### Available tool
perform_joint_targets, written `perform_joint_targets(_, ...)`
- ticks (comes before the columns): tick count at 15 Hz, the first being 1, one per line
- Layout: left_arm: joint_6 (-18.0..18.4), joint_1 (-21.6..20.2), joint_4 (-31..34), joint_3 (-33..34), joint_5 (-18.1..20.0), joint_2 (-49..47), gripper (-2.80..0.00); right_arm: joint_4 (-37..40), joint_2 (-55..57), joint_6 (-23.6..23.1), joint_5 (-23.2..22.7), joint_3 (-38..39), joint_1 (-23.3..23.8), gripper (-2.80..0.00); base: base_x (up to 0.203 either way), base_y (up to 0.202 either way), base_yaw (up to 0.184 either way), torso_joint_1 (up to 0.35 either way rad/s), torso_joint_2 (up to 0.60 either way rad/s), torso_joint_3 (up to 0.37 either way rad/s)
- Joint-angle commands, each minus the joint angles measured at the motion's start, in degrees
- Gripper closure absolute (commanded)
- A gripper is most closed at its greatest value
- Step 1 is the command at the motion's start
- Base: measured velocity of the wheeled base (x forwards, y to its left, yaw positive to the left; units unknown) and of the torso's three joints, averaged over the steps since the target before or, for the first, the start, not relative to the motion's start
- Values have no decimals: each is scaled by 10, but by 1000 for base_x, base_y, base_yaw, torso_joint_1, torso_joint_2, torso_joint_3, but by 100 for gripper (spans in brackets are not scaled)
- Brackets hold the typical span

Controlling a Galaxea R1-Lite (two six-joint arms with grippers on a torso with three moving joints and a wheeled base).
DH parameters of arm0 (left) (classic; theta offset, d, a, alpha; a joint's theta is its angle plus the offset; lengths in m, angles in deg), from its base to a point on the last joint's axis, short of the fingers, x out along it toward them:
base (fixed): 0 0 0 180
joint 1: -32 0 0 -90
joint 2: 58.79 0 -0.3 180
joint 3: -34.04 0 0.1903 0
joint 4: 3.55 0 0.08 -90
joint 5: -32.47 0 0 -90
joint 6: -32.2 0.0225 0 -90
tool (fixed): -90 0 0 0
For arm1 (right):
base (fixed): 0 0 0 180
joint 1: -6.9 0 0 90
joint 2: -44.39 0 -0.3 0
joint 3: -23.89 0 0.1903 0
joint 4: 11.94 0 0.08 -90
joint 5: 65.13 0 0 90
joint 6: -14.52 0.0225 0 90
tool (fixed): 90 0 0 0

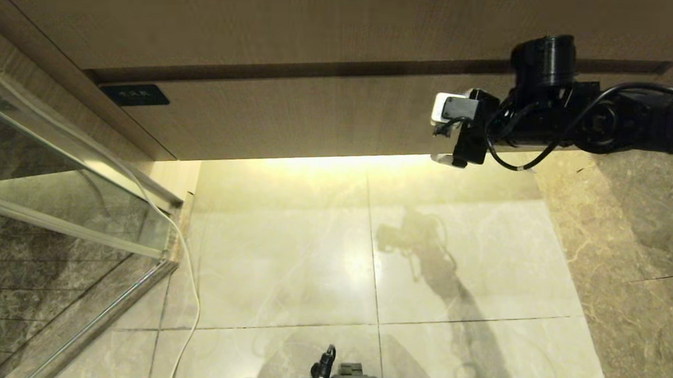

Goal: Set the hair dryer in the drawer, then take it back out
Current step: Close the drawer, then pull open the drawer

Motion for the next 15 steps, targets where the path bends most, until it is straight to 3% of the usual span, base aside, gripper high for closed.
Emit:
perform_joint_targets(1, 0, 0, 0, 1, 0, 0, 0, 6, -12, -5, 0, 4, 5, -280, 0, 0, 0, 0, 0, 0)
perform_joint_targets(5, 0, 0, 0, 1, 0, 0, 0, 9, -41, -10, -2, 30, 11, -280, 0, 0, 0, 0, 0, 0)
perform_joint_targets(9, 0, 0, 0, 1, 0, 0, 0, 1, -110, -21, -24, 113, 5, -280, 0, 0, 0, 0, 0, 0)
perform_joint_targets(15, 0, 0, 0, 1, 0, 0, 0, -58, -120, -22, -24, 116, -14, -280, 0, 0, 0, 0, 0, 0)
